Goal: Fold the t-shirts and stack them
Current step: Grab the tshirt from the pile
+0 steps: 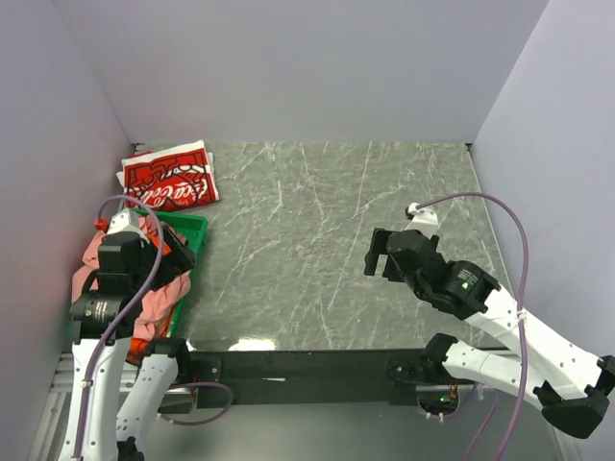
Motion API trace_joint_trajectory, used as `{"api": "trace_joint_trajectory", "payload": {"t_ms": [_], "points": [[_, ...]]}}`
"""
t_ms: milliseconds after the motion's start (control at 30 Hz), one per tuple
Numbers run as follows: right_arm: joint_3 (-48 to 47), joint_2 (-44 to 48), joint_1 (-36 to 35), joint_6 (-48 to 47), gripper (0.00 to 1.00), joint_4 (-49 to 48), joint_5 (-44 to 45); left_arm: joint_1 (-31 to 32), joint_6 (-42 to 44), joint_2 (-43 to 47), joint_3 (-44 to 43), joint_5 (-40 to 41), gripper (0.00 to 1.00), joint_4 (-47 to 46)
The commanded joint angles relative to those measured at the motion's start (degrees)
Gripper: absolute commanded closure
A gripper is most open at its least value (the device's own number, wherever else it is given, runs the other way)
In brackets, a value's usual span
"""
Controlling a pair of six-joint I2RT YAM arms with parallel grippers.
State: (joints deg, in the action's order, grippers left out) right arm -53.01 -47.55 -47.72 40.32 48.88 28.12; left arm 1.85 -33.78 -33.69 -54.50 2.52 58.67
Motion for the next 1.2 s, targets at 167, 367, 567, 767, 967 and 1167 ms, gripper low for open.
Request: {"api": "trace_joint_trajectory", "payload": {"t_ms": [167,367,567,767,967,1167], "points": [[-6.0,-3.2,0.4,-4.5,0.00,2.9,4.1,-0.2,-6.3,-8.6,-7.2,3.3,0.01,0.1],[-7.6,-3.2,0.4,-4.1,0.00,3.0,3.0,-0.2,-7.3,-14.6,-12.0,9.8,0.01,1.9],[-8.3,-3.6,0.8,-3.0,0.00,2.2,-2.4,-1.7,-10.1,-19.3,-12.1,19.4,0.00,4.3],[-9.1,-3.8,1.2,-3.1,0.00,2.4,-4.0,-15.1,-1.3,-22.5,-8.3,19.8,0.01,-3.0],[-12.5,-4.3,1.7,-1.3,0.00,2.5,-3.5,-23.4,1.4,-24.9,-4.1,22.9,0.01,-12.0],[-14.8,-4.3,2.0,2.3,0.00,5.9,-3.1,-31.7,4.4,-28.3,1.9,20.0,0.00,-20.5]]}}
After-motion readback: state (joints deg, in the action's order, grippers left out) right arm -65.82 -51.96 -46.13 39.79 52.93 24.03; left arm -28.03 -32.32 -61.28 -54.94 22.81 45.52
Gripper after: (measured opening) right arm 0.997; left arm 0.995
